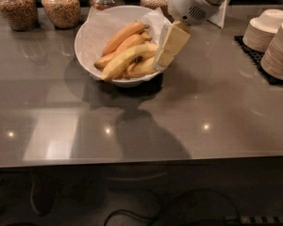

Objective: Pick banana from white bowl

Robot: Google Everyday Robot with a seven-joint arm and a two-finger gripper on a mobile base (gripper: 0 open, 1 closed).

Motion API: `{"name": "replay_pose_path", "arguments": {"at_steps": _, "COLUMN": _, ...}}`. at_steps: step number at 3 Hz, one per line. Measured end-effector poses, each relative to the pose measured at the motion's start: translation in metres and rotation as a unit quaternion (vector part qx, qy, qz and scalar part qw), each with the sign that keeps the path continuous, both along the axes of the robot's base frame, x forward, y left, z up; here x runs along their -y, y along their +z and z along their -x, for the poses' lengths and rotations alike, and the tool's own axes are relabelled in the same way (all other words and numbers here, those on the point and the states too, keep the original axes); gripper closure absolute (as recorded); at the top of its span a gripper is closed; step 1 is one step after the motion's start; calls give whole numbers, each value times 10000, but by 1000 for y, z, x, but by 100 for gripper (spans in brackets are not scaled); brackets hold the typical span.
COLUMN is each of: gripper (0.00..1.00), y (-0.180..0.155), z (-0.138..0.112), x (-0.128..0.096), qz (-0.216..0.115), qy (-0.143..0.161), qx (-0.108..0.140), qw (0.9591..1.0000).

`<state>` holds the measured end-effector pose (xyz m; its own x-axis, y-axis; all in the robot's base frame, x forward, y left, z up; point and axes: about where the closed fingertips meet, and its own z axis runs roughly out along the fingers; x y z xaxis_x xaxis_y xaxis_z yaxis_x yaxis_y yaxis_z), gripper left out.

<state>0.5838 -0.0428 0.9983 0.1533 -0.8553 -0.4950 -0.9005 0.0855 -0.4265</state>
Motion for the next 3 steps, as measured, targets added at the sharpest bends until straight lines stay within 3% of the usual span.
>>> {"name": "replay_pose_path", "arguments": {"at_steps": 2, "gripper": 0, "y": -16, "z": -22, "x": -21, "qz": 444, "qy": 400, "qx": 373, "qw": 9975}}
{"name": "replay_pose_path", "arguments": {"at_steps": 3, "gripper": 19, "y": -27, "z": -36, "x": -38, "qz": 480, "qy": 589, "qx": 415, "qw": 9962}}
